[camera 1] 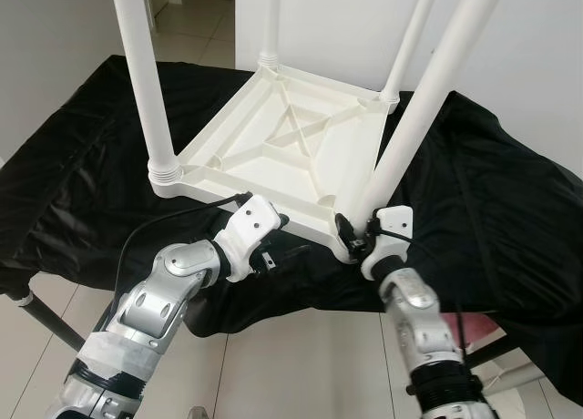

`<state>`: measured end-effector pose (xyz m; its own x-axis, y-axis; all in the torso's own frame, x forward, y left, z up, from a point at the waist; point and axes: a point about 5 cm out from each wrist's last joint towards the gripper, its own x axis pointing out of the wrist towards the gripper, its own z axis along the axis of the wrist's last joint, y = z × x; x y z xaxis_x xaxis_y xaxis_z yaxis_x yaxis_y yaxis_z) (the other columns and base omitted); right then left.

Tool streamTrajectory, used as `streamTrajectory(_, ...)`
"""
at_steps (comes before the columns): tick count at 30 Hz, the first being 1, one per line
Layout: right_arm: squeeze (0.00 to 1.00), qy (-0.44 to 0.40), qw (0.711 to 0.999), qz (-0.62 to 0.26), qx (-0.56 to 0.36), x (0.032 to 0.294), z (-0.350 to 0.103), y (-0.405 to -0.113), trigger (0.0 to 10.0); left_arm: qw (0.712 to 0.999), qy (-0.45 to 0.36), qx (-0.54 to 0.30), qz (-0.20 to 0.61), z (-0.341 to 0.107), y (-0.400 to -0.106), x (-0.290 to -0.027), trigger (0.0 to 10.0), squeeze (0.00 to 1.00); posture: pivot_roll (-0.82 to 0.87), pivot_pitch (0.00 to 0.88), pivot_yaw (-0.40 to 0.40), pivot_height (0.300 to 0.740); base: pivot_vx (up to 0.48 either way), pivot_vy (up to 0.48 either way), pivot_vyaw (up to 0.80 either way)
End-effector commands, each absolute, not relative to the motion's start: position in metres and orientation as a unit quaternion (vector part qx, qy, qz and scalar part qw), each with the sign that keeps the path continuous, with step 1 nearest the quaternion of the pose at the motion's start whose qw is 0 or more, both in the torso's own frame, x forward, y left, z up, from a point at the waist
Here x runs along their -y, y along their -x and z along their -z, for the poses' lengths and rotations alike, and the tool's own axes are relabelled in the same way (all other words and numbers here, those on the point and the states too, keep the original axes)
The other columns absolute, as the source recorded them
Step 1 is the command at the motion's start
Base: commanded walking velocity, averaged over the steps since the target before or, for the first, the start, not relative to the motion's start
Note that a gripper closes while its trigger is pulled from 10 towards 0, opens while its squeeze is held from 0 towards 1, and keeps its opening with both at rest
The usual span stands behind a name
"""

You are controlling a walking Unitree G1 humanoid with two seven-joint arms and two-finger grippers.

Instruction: Building children table

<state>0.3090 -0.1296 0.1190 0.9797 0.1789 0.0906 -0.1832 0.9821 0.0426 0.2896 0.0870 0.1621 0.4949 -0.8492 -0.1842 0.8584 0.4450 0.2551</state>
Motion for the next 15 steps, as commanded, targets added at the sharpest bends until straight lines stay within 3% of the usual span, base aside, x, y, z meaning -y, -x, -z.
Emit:
streamTrajectory(1, 0.00, -0.043, 0.999, -0.023, 0.014, 0.138, -0.107, -0.306, 10.0, 0.838, -0.161, -0.015, 0.521, -0.163, -0.286, -0.083, 10.0, 0.00, 0.03, 0.061, -0.075, 0.740, 0.000, 0.000, 0.00)
streamTrajectory(7, 0.00, -0.067, 0.997, -0.024, 0.033, 0.111, -0.119, -0.307, 10.0, 0.842, -0.157, -0.012, 0.515, -0.164, -0.287, -0.084, 10.0, 0.00, 0.03, 0.062, -0.078, 0.740, 0.000, 0.000, 0.00)
streamTrajectory(14, 0.00, -0.060, 0.997, -0.019, 0.035, 0.116, -0.122, -0.302, 10.0, 0.841, -0.158, -0.013, 0.518, -0.162, -0.286, -0.082, 10.0, 0.00, 0.04, 0.059, -0.087, 0.740, 0.000, 0.000, 0.00)
streamTrajectory(15, 1.00, -0.065, 0.997, -0.028, 0.044, 0.114, -0.124, -0.300, 10.0, 0.842, -0.157, -0.013, 0.516, -0.163, -0.286, -0.083, 10.0, 0.00, 0.04, 0.055, -0.090, 0.740, 0.000, 0.000, 0.00)
